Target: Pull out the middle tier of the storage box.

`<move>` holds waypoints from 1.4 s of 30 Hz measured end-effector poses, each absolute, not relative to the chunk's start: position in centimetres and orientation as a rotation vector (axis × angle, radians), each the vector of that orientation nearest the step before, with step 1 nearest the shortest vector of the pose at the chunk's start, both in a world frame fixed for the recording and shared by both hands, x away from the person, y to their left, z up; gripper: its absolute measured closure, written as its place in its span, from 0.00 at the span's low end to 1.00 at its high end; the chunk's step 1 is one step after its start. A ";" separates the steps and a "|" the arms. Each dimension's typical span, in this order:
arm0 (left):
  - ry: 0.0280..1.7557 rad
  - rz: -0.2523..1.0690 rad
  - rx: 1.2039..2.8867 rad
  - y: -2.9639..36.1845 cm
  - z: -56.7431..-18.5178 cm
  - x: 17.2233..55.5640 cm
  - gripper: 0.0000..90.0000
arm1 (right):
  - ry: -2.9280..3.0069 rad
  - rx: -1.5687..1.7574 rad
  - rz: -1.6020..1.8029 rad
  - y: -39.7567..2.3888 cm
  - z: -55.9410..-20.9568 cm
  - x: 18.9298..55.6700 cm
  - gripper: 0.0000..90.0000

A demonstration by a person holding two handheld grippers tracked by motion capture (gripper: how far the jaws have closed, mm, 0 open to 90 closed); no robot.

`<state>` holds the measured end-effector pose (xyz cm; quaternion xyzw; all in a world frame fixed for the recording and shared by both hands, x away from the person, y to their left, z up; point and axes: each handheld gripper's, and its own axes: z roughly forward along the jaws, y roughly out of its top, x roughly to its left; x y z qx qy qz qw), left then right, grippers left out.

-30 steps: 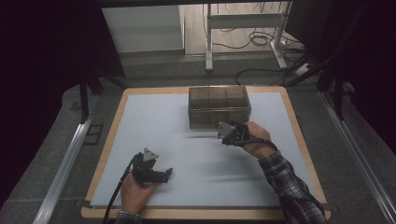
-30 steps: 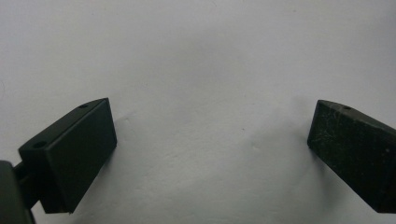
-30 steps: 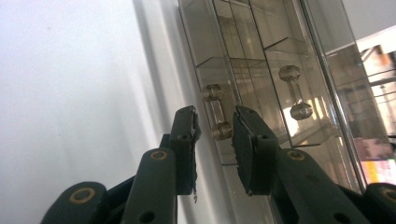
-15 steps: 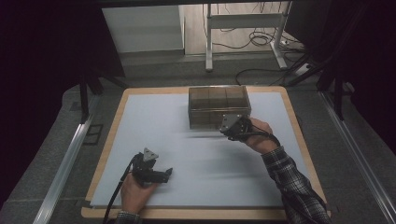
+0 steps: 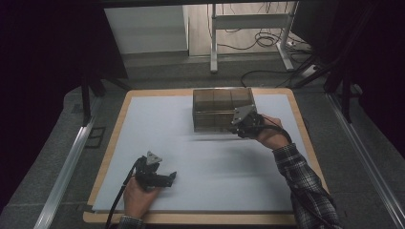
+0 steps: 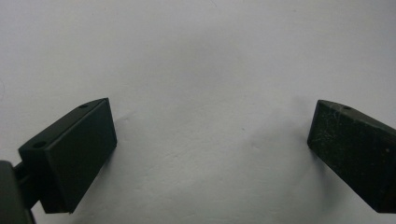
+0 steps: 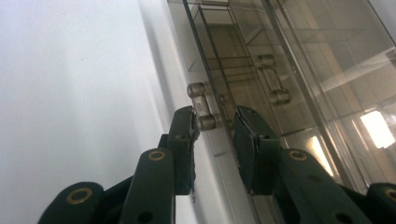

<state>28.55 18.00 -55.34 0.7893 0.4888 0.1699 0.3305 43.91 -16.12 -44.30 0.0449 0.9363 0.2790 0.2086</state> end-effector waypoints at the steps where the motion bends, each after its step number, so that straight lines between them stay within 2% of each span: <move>1: 1.278 0.444 2.064 18.0 -55.3 28.5 0.01 | 2.609 0.119 0.771 -16.3 -44.2 44.1 0.76; 20: 1.278 0.444 2.063 18.0 -55.3 28.5 0.01 | 2.743 0.090 0.738 -18.4 -44.7 47.6 0.78; 42: 1.278 0.444 2.064 18.0 -55.3 28.5 0.01 | 2.893 -0.026 0.690 -18.5 -45.8 50.0 0.93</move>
